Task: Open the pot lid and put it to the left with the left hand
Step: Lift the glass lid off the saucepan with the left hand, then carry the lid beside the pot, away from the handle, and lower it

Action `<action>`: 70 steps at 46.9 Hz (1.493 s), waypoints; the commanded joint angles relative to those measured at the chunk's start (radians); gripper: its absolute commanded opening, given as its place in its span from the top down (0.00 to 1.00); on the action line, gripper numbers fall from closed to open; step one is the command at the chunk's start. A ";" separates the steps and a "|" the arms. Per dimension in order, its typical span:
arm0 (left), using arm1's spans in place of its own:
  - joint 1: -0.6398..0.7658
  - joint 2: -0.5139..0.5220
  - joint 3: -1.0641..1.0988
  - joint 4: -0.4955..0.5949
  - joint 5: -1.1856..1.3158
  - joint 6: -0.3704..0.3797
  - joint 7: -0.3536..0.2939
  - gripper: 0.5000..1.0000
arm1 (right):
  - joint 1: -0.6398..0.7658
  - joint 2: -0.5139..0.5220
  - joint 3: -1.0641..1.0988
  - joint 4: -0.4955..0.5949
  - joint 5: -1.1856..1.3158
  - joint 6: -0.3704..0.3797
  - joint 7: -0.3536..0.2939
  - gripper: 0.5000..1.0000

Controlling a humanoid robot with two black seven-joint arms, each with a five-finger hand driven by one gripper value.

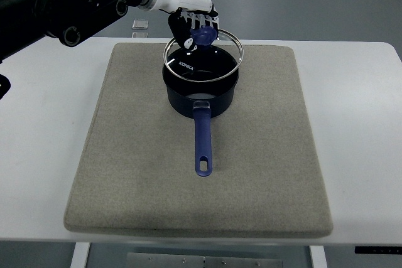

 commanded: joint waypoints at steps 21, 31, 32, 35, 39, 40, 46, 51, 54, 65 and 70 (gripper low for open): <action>0.007 0.194 0.035 -0.046 0.012 0.000 -0.023 0.95 | 0.000 0.000 0.000 0.000 -0.001 0.000 0.000 0.17; 0.036 0.260 0.051 -0.052 0.052 0.006 -0.056 0.95 | 0.000 0.000 0.000 0.000 0.000 0.000 0.000 0.17; 0.044 0.261 0.052 -0.052 0.056 0.006 -0.056 0.95 | 0.000 0.000 0.000 0.000 -0.001 0.000 0.000 0.17; 0.066 0.264 0.054 -0.052 0.061 0.008 -0.056 0.95 | 0.000 0.000 0.000 0.000 -0.001 0.000 0.000 0.17; 0.092 0.269 0.054 -0.044 0.069 0.012 -0.058 0.95 | 0.000 0.000 0.000 0.000 -0.001 0.000 0.000 0.17; 0.098 0.269 0.054 -0.043 0.070 0.014 -0.058 0.95 | 0.000 0.000 0.000 0.000 -0.001 0.000 0.000 0.17; 0.136 0.269 0.055 -0.041 0.081 0.056 -0.058 0.95 | 0.000 0.000 0.000 0.000 -0.001 0.000 0.000 0.17; 0.161 0.267 0.055 -0.041 0.081 0.093 -0.058 0.93 | 0.000 0.000 0.000 0.000 0.000 0.000 0.000 0.17; 0.168 0.266 0.057 -0.041 0.081 0.096 -0.058 0.93 | 0.000 0.000 0.000 0.000 0.000 0.000 0.000 0.17; 0.201 0.254 0.065 -0.014 0.081 0.118 -0.056 0.79 | 0.000 0.000 0.000 0.000 0.000 0.000 0.000 0.17; 0.216 0.247 0.065 -0.011 0.081 0.139 -0.056 0.56 | 0.000 0.000 0.000 0.000 0.000 0.000 0.000 0.17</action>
